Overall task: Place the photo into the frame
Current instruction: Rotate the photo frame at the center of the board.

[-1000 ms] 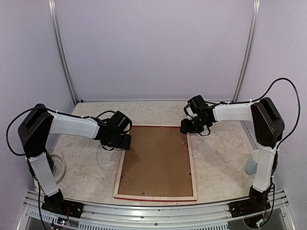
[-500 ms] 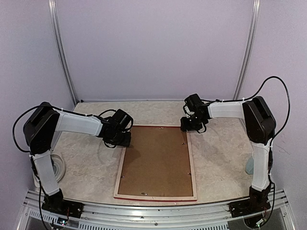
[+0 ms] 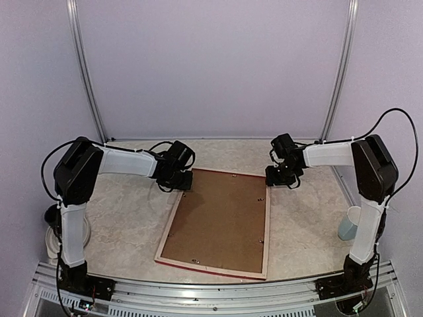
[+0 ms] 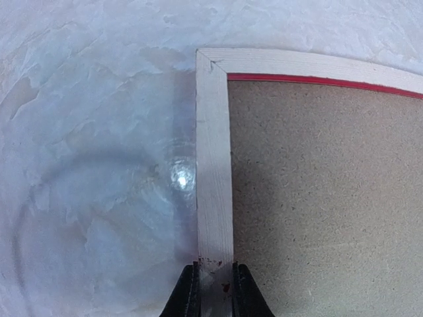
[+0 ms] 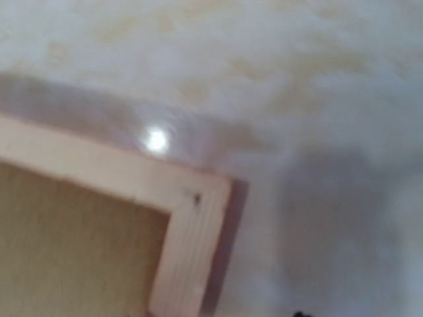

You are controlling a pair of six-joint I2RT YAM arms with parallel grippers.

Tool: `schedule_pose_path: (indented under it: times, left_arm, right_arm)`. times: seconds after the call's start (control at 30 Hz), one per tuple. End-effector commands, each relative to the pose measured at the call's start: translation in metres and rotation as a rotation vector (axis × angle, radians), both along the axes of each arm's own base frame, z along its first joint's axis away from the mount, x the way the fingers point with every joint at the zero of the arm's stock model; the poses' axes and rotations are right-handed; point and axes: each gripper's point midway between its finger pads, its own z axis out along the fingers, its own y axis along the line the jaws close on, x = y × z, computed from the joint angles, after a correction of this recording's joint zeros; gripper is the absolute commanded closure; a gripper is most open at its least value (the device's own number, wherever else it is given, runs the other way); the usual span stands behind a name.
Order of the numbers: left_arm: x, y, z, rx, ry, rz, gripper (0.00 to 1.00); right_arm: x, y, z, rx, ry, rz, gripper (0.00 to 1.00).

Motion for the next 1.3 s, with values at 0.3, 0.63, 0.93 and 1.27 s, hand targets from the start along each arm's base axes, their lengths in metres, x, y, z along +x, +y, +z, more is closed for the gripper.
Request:
schedule_pose_path:
  times: [0.3,0.63,0.93,1.27]
  left_arm:
    - [0.059,-0.06,0.018,0.007,-0.058,-0.129,0.84]
    - [0.026,-0.023,0.026,0.028,0.024,-0.018,0.59]
    - [0.013,-0.028,0.016,0.019,0.057,-0.023,0.55]
    - [0.008,-0.028,0.001,0.033,0.085,-0.018,0.55]
  right_arm:
    - [-0.027,-0.047,0.023,0.006,-0.061,-0.105,0.46]
    - [-0.013,-0.064,0.02,0.062,-0.093,-0.153,0.36]
    - [0.027,-0.058,0.011,0.095,-0.09,-0.113,0.36]
    - [0.061,-0.047,-0.003,0.021,-0.063,-0.005,0.37]
